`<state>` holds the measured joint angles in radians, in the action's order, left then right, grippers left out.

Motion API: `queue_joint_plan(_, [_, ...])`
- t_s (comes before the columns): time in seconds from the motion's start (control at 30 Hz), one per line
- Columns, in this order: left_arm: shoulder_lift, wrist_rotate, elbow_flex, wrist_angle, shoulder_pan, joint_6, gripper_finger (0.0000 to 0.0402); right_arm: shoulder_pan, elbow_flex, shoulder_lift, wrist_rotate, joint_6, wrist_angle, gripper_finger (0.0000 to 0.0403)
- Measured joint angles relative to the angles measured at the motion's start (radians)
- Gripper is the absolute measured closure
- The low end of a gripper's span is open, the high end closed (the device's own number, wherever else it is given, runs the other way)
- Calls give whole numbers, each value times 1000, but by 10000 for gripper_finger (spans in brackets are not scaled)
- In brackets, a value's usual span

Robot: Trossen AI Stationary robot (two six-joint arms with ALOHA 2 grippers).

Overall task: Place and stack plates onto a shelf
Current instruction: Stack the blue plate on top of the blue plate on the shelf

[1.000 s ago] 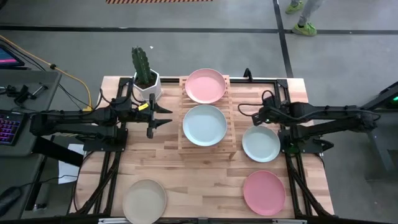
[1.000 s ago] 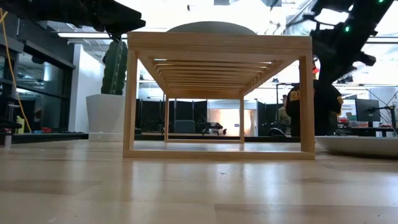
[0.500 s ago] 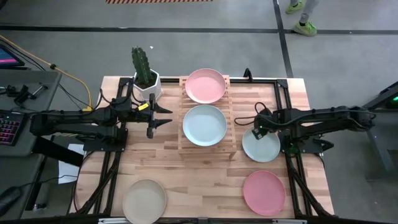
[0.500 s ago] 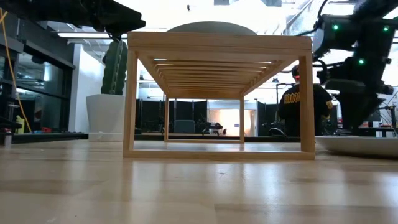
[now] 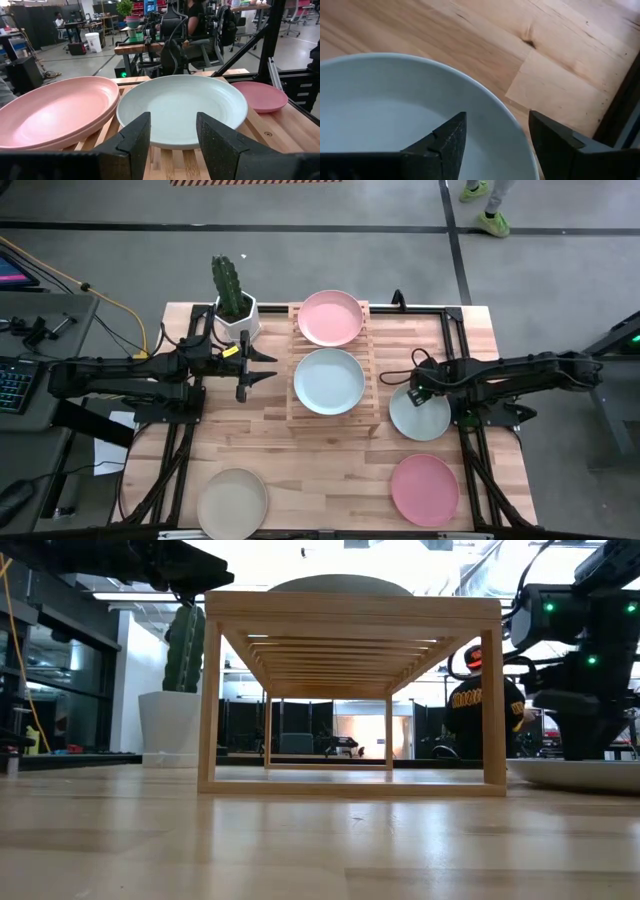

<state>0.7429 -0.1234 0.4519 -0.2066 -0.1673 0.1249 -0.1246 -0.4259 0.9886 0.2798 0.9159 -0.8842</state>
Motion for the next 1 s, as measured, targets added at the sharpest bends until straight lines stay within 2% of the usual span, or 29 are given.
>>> queue_joint_plan(0.43, [0,0,0,0,0,1,252,0,0,0,-37,27,9,212])
queue_joint_plan(0.57, [0,0,0,0,0,2,252,0,0,0,-34,30,9,255])
queue_joint_plan(0.8, [0,0,0,0,0,3,252,0,0,0,-10,51,2,388])
queue_joint_plan(1.0, [0,0,0,0,0,2,252,0,0,0,1,59,4,398])
